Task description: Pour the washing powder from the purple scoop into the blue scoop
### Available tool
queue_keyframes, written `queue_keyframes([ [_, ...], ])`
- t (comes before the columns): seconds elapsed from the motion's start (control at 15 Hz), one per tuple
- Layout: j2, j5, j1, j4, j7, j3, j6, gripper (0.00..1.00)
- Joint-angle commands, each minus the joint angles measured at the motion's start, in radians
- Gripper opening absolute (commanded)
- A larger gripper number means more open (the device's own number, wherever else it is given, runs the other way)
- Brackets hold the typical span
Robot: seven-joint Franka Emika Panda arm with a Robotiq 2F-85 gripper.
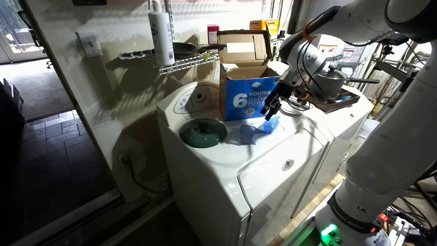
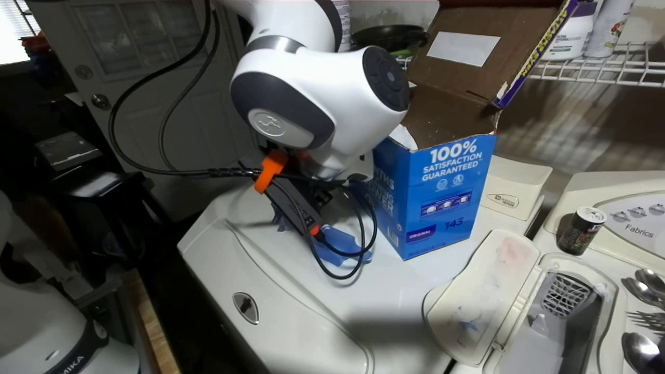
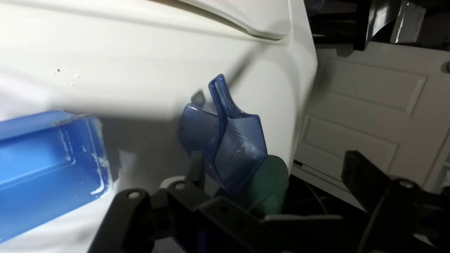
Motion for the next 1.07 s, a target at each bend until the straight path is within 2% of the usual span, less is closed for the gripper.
queue_keyframes([
  [0.0, 0.076, -0.041, -0.023, 0.06, 0.117, 0.043, 0.0, 1.0],
  [0.4, 0.158, -0.141, -0.045, 0.123, 0.15, 0.064, -0.064, 1.0],
  [1.0, 0.238, -0.142, -0.053, 0.181, 0.117, 0.126, -0.129, 1.0],
])
